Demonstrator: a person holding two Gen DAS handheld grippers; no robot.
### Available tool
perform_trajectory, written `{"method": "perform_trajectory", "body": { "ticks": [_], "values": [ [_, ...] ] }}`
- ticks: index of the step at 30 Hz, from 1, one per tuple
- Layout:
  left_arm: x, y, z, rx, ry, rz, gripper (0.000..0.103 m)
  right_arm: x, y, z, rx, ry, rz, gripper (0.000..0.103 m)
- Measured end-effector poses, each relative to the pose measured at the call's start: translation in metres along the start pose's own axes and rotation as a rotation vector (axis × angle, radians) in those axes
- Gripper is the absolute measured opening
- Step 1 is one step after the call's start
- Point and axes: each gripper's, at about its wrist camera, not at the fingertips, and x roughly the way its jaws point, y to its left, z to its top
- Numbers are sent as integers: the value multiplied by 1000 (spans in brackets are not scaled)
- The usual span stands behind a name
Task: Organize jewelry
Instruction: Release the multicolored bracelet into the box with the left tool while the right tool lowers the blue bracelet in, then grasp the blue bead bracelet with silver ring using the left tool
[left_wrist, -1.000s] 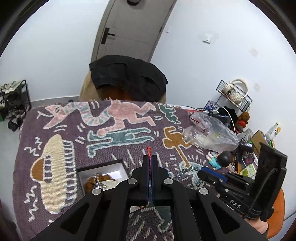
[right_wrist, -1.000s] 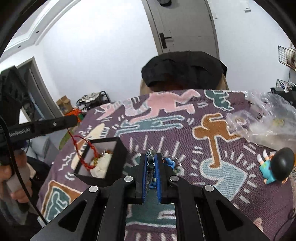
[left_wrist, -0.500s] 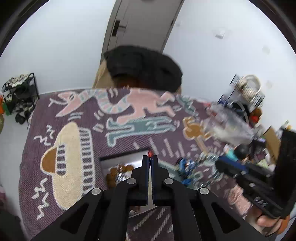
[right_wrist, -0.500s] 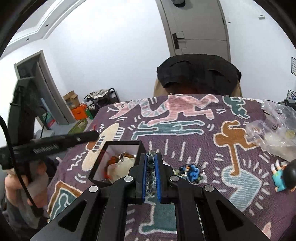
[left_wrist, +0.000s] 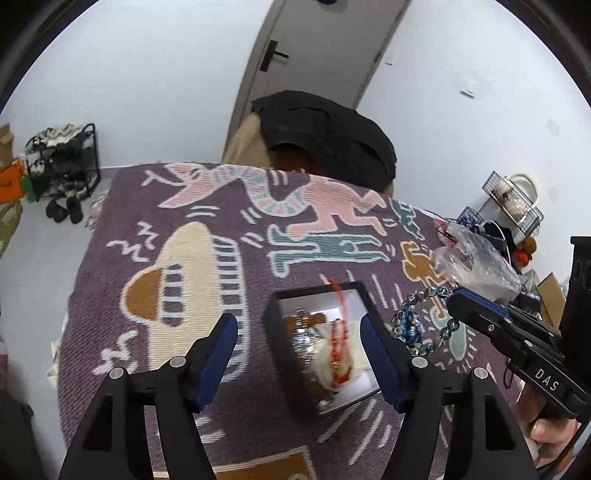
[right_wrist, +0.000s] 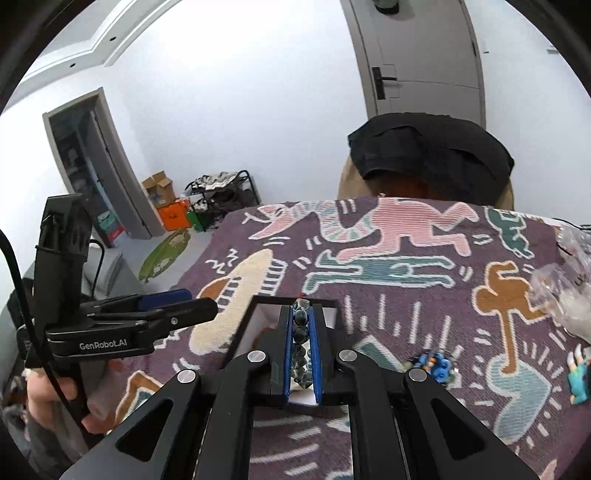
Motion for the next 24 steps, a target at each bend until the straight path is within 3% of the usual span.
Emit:
{"method": "perform_trajectory", "body": {
  "ticks": [5,8,9,12,24],
  "values": [
    [-8,18,-4,-21,-4,20,70,20,12,2,8,53,22,14],
    [-13,22,-7,-18,-9,16,74,24,13,1,22,69,8,70],
    [-14,22,-7,-16,-11,17,76,20,12,-1,32,46,0,73],
    [-17,18,-8,3,-29,16,85,16,4,-3,58,47,-2,73],
    [-7,-17,-9,49,-8,-41,86,-12,-48,-28,209,42,-48,73]
  ]
}}
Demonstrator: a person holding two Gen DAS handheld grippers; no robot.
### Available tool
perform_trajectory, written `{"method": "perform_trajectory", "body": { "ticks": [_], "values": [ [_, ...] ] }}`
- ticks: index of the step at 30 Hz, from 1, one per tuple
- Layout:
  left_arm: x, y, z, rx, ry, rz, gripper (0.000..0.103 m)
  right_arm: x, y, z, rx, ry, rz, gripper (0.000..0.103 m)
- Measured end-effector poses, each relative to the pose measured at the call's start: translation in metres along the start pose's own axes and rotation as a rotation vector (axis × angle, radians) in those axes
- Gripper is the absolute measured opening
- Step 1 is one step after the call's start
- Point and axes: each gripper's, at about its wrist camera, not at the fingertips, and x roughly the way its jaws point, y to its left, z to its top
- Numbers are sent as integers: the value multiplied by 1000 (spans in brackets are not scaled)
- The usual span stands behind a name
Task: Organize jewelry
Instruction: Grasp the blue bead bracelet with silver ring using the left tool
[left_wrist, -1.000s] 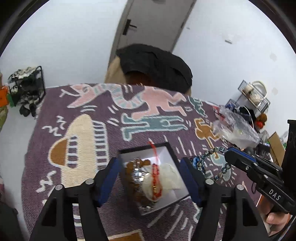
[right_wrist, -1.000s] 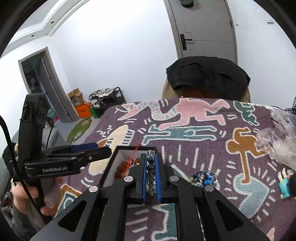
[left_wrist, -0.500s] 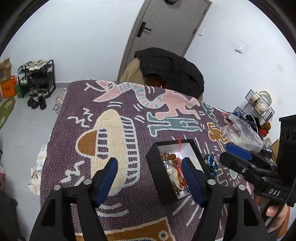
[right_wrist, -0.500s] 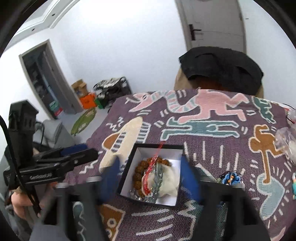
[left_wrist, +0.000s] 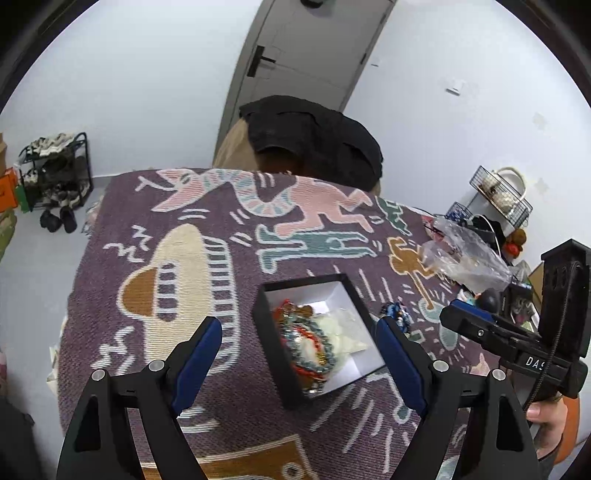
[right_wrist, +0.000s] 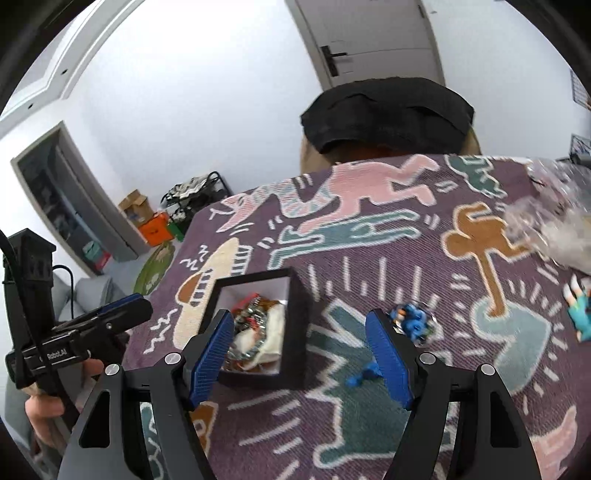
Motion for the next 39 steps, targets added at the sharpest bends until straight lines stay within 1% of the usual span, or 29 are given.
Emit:
{"method": "perform_trajectory", "body": {
  "ticks": [2,5,10,12,18,23,27,30,35,36,38,39],
  "values": [
    [3,-9,0,11,6,-6,86,-4,-7,-3,16,-1,-2,75],
    [6,-22,1,32,13,-8,86,-11,-17,-7,39,-12,-10,87],
    [11,-45,0,62,20,-12,86,-23,-38,-14,87,-14,-11,90],
    [13,-54,0,71,24,-12,86,-26,-46,-16,106,-15,-14,96],
    [27,-81,0,102,51,-15,86,-40,-75,-25,153,-27,-28,97],
    [42,-99,1,106,80,-30,86,-49,-98,-30,196,-40,-39,97],
    [52,-114,0,131,89,-28,86,-55,-117,-33,222,-52,-72,97],
    [62,-125,0,153,107,-29,80,-57,-130,-36,250,-53,-77,97],
    [86,-137,-2,168,164,-21,60,-58,-150,-43,279,-58,-73,97],
    [91,-139,-3,164,173,-21,58,-58,-155,-45,288,-57,-71,97],
    [102,-141,-3,154,191,-26,50,-58,-163,-48,302,-55,-69,97],
    [105,-143,-4,151,198,-28,48,-58,-168,-50,310,-54,-69,97]
  ]
}}
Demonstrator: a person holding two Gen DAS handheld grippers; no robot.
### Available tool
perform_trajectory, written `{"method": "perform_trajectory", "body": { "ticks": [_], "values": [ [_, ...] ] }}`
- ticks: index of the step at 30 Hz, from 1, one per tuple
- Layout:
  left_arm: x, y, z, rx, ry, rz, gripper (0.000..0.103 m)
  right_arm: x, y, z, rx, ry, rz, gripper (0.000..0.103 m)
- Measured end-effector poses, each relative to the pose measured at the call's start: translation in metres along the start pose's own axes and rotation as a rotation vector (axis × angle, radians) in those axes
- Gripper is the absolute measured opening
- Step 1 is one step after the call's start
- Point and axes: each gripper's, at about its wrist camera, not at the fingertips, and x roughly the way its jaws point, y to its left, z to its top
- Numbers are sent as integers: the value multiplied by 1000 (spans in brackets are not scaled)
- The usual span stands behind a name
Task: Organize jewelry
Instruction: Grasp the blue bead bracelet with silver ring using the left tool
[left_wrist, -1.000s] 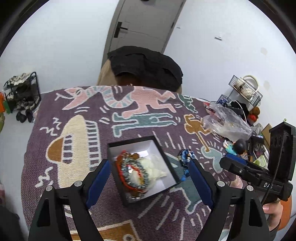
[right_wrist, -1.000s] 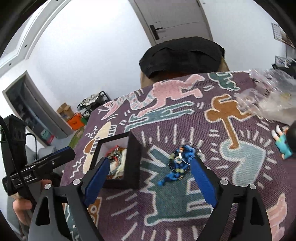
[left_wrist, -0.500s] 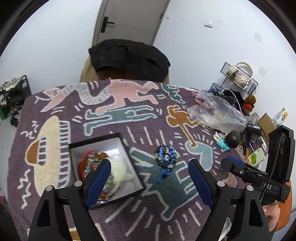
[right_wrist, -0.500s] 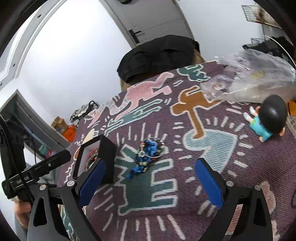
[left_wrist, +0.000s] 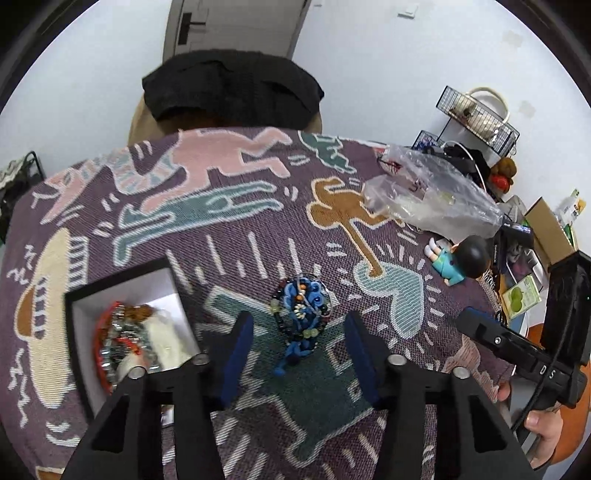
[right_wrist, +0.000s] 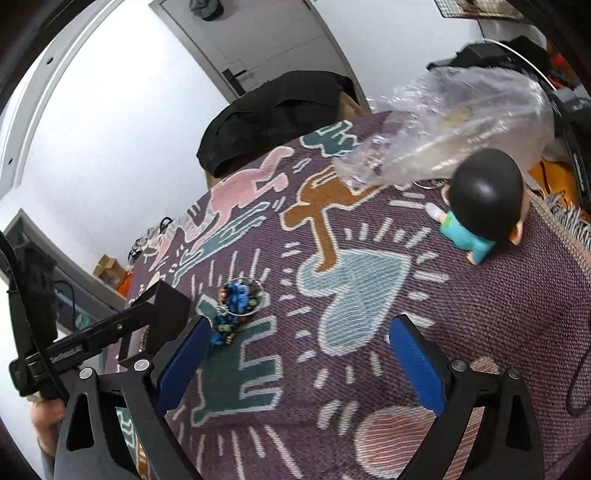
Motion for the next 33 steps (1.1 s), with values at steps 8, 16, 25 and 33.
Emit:
{"method": "perform_trajectory", "body": {
  "ticks": [8,16,25,33],
  "values": [
    [35,-12,6,-22,61,-23,27,0,-22,-2,23,1,4,97],
    [58,-20,7,-28,119,-13,23,5,-34,-3,38,14,12,97],
    [81,-13,10,-79,174,-7,23,8,-40,-4,51,21,13,97],
    [86,-8,15,-125,186,-9,23,10,-33,-2,35,29,17,97]
  ]
}}
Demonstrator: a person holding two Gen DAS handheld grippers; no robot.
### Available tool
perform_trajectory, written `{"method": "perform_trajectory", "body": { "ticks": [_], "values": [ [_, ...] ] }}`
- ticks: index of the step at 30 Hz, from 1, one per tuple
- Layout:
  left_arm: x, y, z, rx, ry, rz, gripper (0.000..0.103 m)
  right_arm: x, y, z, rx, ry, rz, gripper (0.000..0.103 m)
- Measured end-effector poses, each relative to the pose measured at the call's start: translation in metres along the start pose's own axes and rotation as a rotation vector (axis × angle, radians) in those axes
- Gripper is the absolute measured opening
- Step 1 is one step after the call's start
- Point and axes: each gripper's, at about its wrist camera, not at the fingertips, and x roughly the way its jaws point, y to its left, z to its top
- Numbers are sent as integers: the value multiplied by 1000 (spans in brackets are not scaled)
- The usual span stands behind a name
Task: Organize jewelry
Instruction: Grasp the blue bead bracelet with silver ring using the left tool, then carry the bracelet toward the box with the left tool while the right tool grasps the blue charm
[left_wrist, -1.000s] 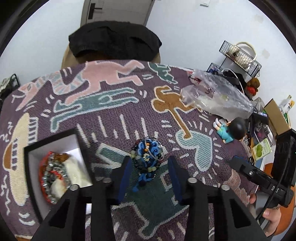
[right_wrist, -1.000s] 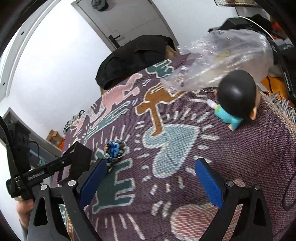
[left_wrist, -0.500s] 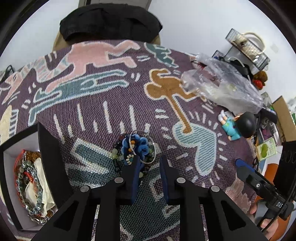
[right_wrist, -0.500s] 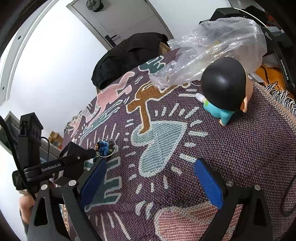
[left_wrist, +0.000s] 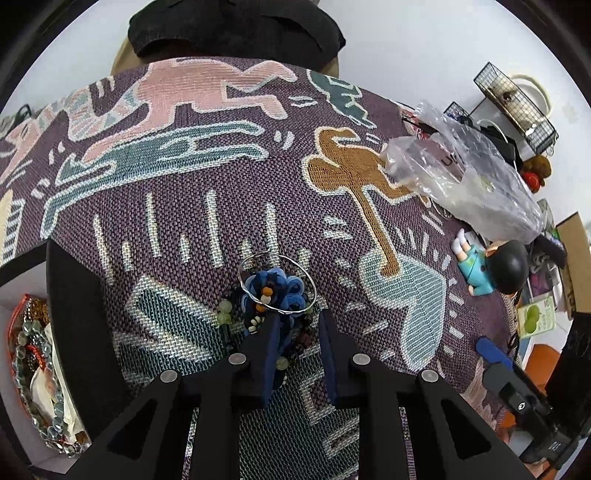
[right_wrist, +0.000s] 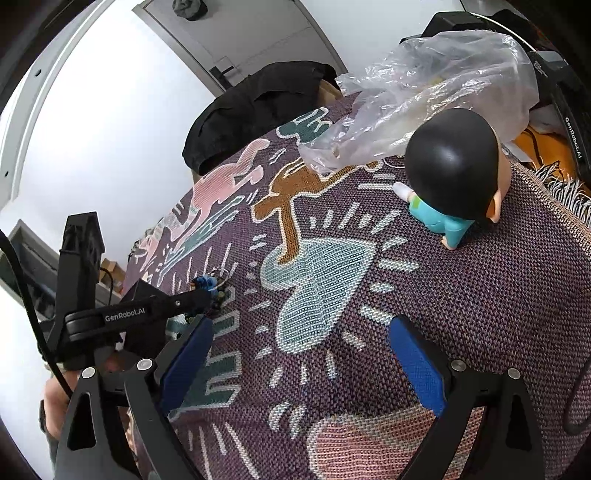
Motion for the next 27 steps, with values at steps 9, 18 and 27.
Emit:
{"method": "perform_trajectory", "body": {
  "ticks": [9,18,27],
  "values": [
    [-1,19,2,-79,13,-38,26,6,4,-3,1,12,8,97],
    [-6,24,3,-116,-12,-78,26,7,3,-5,7,17,7,97],
    [4,30,16,-175,-7,-58,26,8,4,-6,0,22,12,97]
  ]
}}
